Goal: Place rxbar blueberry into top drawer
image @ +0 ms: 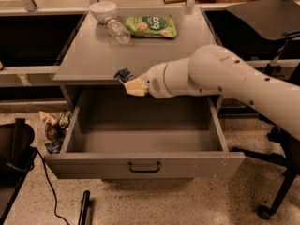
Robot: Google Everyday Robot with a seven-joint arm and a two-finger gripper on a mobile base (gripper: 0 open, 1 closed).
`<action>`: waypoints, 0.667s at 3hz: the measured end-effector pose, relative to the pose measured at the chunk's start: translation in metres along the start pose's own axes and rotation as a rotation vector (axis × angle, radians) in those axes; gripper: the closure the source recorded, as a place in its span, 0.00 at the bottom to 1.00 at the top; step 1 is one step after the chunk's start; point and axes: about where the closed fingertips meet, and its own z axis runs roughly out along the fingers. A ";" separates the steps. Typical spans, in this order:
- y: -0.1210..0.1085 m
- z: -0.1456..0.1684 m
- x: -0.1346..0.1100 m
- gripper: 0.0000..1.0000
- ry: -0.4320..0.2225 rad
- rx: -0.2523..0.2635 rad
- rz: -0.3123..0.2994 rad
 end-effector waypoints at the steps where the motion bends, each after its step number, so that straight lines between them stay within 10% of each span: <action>1: 0.005 0.010 0.053 1.00 0.060 0.040 0.036; 2: 0.005 0.024 0.110 1.00 0.129 0.044 0.107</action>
Offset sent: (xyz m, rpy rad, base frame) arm -0.0552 -0.0246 -0.1665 -0.0744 0.2540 -0.1114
